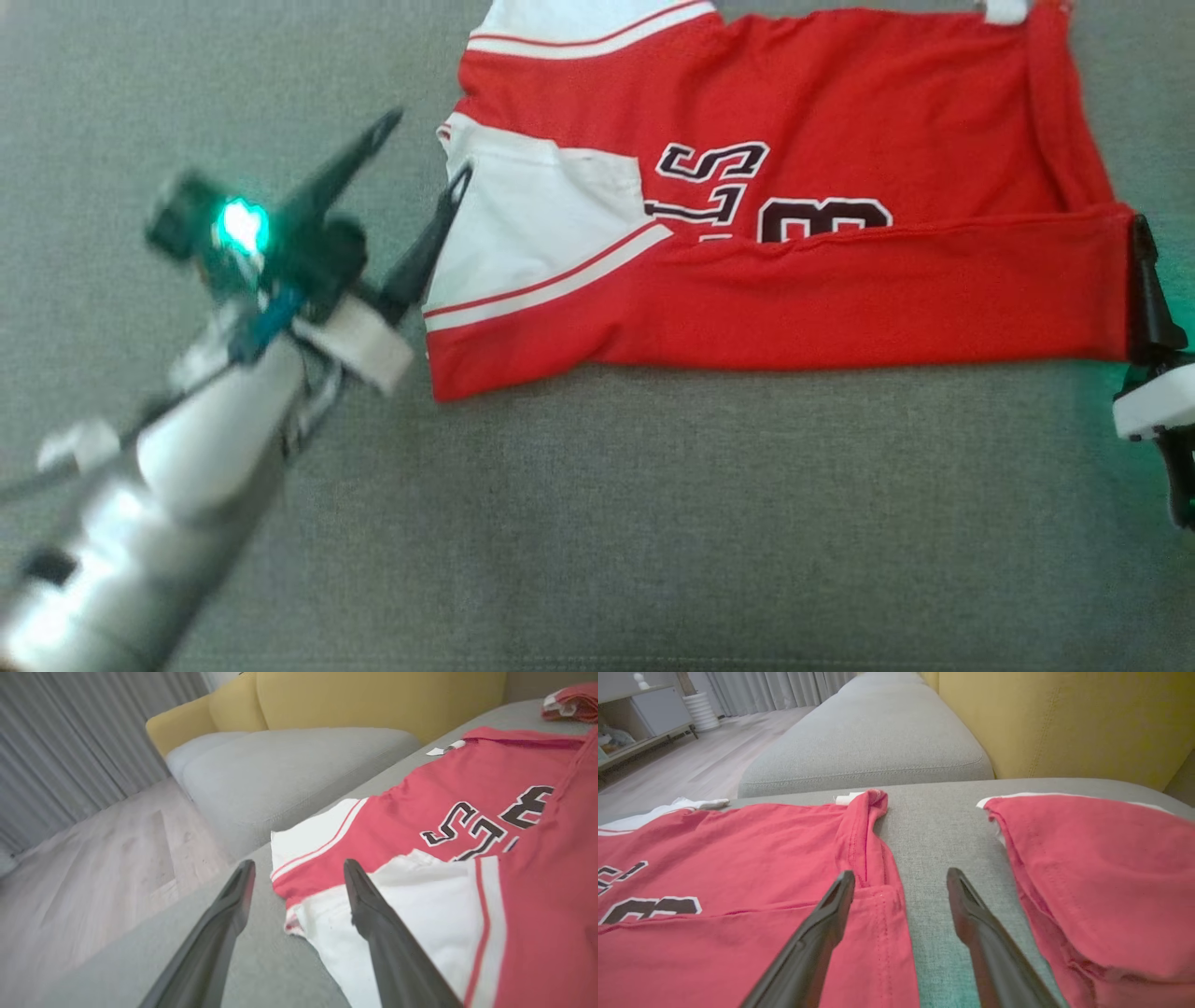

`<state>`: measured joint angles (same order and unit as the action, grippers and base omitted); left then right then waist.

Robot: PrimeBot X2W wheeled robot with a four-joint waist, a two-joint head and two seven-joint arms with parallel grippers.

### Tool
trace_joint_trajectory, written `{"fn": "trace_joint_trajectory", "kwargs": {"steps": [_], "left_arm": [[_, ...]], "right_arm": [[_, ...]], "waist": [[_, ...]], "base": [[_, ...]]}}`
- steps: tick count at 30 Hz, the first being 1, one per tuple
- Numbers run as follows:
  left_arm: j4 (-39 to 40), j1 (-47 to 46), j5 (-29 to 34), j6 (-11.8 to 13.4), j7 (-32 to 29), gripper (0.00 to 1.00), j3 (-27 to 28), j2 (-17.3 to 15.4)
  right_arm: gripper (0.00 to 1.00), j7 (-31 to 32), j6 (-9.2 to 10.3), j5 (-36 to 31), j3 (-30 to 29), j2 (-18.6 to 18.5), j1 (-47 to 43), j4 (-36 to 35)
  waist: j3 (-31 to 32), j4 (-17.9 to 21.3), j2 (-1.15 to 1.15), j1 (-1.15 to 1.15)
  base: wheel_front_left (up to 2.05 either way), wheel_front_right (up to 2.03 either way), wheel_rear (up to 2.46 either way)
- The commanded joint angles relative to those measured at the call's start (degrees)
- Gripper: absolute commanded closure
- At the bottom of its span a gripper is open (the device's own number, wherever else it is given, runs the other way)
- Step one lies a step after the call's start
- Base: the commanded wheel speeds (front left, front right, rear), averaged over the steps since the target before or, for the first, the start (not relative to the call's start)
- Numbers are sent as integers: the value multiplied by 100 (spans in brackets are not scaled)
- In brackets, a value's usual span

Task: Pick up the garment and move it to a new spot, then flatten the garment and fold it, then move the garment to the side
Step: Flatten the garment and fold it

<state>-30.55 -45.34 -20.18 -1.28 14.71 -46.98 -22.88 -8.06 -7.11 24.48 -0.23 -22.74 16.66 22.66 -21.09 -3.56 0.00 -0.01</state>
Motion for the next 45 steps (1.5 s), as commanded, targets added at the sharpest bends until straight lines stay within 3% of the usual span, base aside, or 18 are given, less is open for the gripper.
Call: {"fn": "trace_joint_trajectory", "kwargs": {"steps": [1, 9, 16, 18, 19, 20, 29, 30, 31, 32, 33, 45], "left_arm": [[147, 174, -128, 62, 27, 0, 275, -119], [423, 1877, -1877, 471, -181, 0, 1138, 542], [608, 2352, -2245, 630, -815, 3, 1067, 611], [701, 2427, -2262, 628, -985, 55, 990, 574], [756, 2456, -2254, 642, -1034, 70, 964, 546], [816, 2486, -2252, 650, -1073, 100, 945, 519], [1310, 2529, -2102, 747, -1136, 100, 902, 207], [1338, 2514, -2105, 744, -1153, 100, 906, 187], [1362, 2496, -2087, 743, -1163, 100, 900, 158], [1379, 2481, -2073, 742, -1174, 100, 894, 133], [1390, 2469, -2062, 741, -1188, 100, 888, 111], [1804, 2979, -2213, 787, -1521, 100, 704, -70]], "right_arm": [[0, -73, -37, 65, 76, -155, -113, -126], [0, -151, -37, 231, 71, -22, -348, -91], [0, -108, -37, 243, 121, -22, -334, -51], [0, -57, -37, 251, 137, -27, -319, -22], [0, -7, -37, 265, 147, -31, -312, 4], [0, 61, -37, 283, 156, -33, -303, 41], [0, 1136, -37, 886, 256, 65, -62, 542], [6, 1285, -37, 956, 321, 41, -49, 571], [26, 1430, -37, 1028, 398, 8, -40, 579], [54, 1562, -37, 1096, 471, -36, -39, 573], [100, 1675, -37, 1146, 539, -97, -50, 557], [100, 2053, -37, 1482, 788, -790, -830, -95]], "waist": [[77, 25, 0, 1], [280, 142, 0, 1], [333, 247, 0, 1], [347, 254, 0, 1], [355, 251, 0, 1], [364, 245, 0, 1], [507, 94, 0, 1], [528, 72, 0, 1], [551, 54, 0, 1], [578, 37, 0, 1], [611, 22, 0, 1], [1057, -38, 0, 1]], "base": [[0, 0, 0], [0, 0, 0], [0, 0, 0], [0, 0, 0], [0, 0, 0], [0, 0, 0], [0, 0, 0], [0, 0, 0], [0, 0, 0], [0, 0, 0], [0, 0, 0], [0, 0, 0]]}}
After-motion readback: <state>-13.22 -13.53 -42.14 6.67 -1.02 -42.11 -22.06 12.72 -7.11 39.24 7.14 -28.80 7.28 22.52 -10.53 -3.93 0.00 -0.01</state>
